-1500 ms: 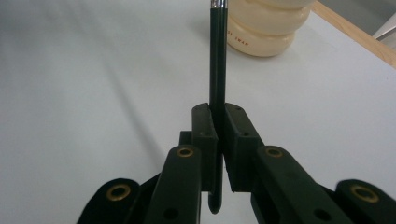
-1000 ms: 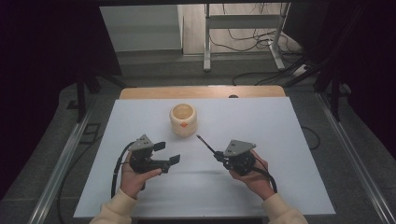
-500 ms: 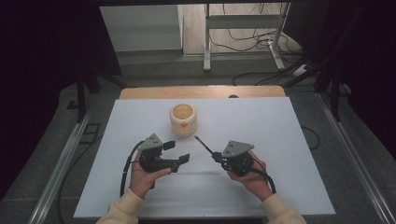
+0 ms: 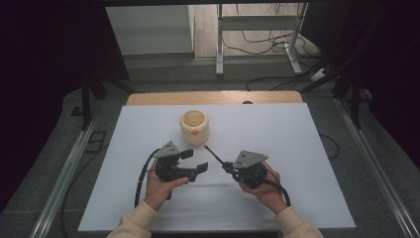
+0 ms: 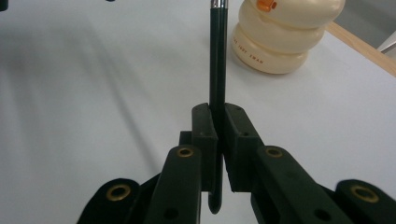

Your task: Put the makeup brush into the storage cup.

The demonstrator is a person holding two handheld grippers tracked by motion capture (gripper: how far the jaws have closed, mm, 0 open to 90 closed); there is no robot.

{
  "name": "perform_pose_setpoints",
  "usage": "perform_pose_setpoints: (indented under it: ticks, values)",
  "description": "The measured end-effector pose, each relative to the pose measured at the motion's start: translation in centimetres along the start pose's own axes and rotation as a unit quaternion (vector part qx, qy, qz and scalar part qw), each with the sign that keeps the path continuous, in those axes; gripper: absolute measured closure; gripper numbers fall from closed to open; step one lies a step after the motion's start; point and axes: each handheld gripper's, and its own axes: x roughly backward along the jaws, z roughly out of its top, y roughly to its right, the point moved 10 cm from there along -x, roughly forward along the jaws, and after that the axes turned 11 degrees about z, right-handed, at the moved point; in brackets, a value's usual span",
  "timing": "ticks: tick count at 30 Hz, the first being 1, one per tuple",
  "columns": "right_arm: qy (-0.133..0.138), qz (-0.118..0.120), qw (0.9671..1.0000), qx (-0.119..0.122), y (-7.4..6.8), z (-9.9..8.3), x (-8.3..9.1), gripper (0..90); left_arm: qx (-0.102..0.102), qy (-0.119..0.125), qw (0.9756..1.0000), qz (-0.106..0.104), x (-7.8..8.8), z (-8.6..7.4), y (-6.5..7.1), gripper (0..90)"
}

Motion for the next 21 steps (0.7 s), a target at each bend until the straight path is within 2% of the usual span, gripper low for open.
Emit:
perform_pose_setpoints:
  ticks: [5, 18, 21]
  values:
    - [0.000, -0.001, 1.0000, 0.000, -0.1, 0.0, -0.1, 83.1, 0.005, 0.007, 1.0000, -0.003, -0.3, 0.2, 0.2, 19.7]
    - [0.003, -0.003, 1.0000, 0.000, 0.0, 0.1, -0.1, 83.1, -0.004, 0.016, 0.9998, -0.011, -1.2, 1.0, 1.4, 22.1]
    - [0.003, -0.002, 1.0000, 0.000, -0.1, 0.1, -0.1, 83.1, 0.004, 0.020, 0.9997, -0.016, -1.3, 1.1, 1.4, 23.8]
